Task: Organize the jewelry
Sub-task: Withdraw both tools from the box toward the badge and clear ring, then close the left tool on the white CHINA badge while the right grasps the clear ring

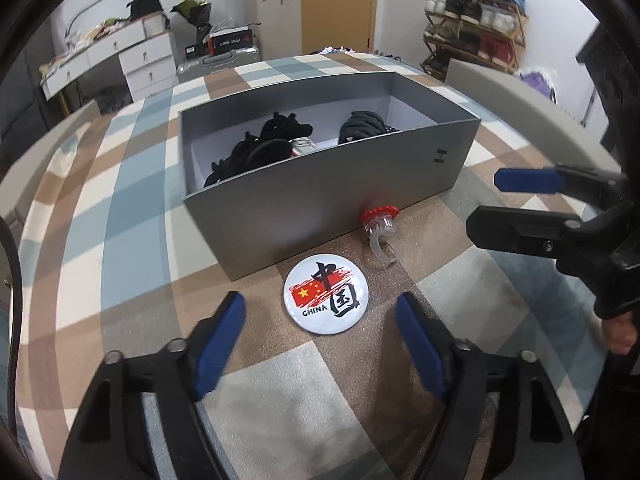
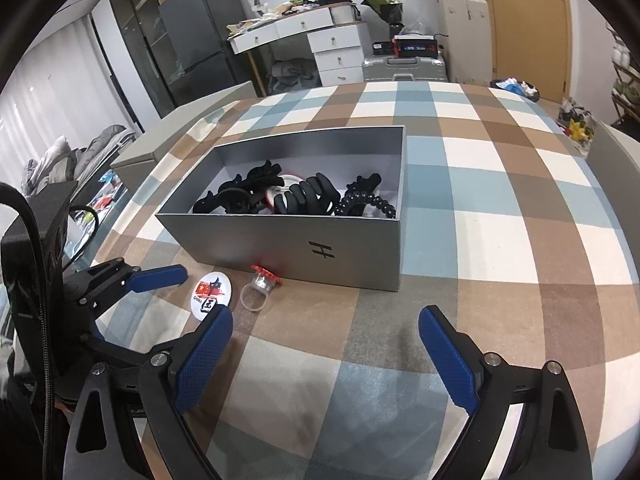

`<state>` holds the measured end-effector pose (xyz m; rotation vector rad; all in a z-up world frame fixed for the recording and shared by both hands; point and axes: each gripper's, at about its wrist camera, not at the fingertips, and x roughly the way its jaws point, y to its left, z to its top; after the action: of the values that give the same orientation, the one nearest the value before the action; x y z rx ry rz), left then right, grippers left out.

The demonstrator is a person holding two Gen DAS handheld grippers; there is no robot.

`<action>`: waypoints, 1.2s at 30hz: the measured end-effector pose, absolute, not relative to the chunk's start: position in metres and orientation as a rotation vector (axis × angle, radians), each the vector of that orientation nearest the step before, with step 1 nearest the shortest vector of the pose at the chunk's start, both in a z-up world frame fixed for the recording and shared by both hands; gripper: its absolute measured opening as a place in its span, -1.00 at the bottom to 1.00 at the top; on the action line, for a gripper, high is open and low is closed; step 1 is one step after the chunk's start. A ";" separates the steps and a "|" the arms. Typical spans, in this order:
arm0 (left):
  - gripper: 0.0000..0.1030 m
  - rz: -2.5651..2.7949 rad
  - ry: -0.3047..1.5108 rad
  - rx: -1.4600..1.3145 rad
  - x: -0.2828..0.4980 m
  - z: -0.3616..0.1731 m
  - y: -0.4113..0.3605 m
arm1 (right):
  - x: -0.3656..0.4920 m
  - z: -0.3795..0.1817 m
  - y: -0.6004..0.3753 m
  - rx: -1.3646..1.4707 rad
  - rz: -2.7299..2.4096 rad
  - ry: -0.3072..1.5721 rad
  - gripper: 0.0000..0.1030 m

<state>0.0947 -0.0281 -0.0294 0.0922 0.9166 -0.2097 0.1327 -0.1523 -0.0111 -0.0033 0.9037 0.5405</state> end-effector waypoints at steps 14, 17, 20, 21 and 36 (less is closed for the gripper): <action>-0.28 -0.229 0.896 0.069 0.096 -0.026 -0.026 | 0.131 -0.014 -0.152 -0.011 0.543 0.910 0.84; -0.28 -0.229 0.890 0.055 0.095 -0.025 -0.025 | 0.131 -0.015 -0.150 -0.018 0.545 0.914 0.84; -0.28 -0.234 0.879 0.024 0.093 -0.022 -0.021 | 0.132 -0.016 -0.147 -0.023 0.548 0.921 0.84; -0.28 -0.236 0.875 0.012 0.092 -0.021 -0.019 | 0.131 -0.016 -0.146 -0.025 0.550 0.922 0.84; -0.28 -0.180 0.826 -0.141 0.084 -0.016 0.018 | 0.138 -0.027 -0.114 -0.080 0.590 0.960 0.52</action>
<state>0.0843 0.0182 -0.0164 -0.1412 0.8259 -0.1797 0.1375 -0.1144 -0.0266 -0.0795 0.9597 0.5895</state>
